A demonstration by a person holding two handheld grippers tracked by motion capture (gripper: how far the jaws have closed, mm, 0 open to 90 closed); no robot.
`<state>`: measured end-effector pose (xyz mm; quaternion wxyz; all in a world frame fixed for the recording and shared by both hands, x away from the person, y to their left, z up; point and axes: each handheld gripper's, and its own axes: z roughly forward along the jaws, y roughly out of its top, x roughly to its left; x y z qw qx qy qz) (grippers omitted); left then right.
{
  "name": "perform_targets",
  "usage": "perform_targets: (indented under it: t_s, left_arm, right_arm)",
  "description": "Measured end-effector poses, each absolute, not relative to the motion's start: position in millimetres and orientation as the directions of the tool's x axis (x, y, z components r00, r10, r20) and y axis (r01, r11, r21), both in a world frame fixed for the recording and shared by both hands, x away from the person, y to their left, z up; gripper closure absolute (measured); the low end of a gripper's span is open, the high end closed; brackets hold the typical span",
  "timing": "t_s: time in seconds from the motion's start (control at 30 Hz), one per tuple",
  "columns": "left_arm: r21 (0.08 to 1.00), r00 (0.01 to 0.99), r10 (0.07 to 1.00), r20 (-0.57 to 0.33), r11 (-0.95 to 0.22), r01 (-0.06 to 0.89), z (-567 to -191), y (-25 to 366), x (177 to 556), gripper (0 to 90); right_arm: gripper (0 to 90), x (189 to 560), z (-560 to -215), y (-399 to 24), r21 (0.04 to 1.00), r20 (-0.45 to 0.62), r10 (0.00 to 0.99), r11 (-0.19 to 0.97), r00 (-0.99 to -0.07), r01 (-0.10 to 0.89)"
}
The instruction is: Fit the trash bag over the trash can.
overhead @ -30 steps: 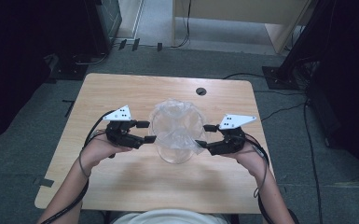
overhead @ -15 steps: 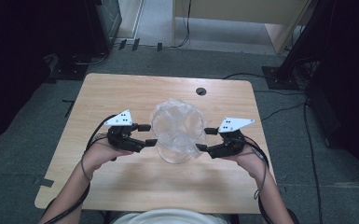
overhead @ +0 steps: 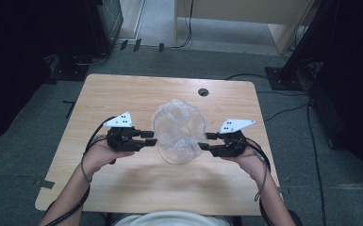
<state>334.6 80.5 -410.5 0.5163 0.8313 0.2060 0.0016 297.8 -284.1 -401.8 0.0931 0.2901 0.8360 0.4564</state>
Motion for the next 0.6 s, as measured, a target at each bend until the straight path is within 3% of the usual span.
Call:
perform_targets:
  t_s: [0.33, 0.6]
  left_arm:
    - [0.844, 0.918, 0.328, -0.222, -0.407, 0.35, -407.4, 76.0, 331.4, 87.8]
    - [0.851, 0.912, 0.334, -0.24, -0.379, 0.363, -395.6, 86.8, 332.4, 90.0]
  right_arm:
    - [81.0, 295.5, -395.6, -281.9, 0.811, 0.116, 0.551, 0.428, -0.827, 0.398]
    - [89.6, 294.3, -389.7, -287.0, 0.808, 0.127, 0.543, 0.429, -0.83, 0.404]
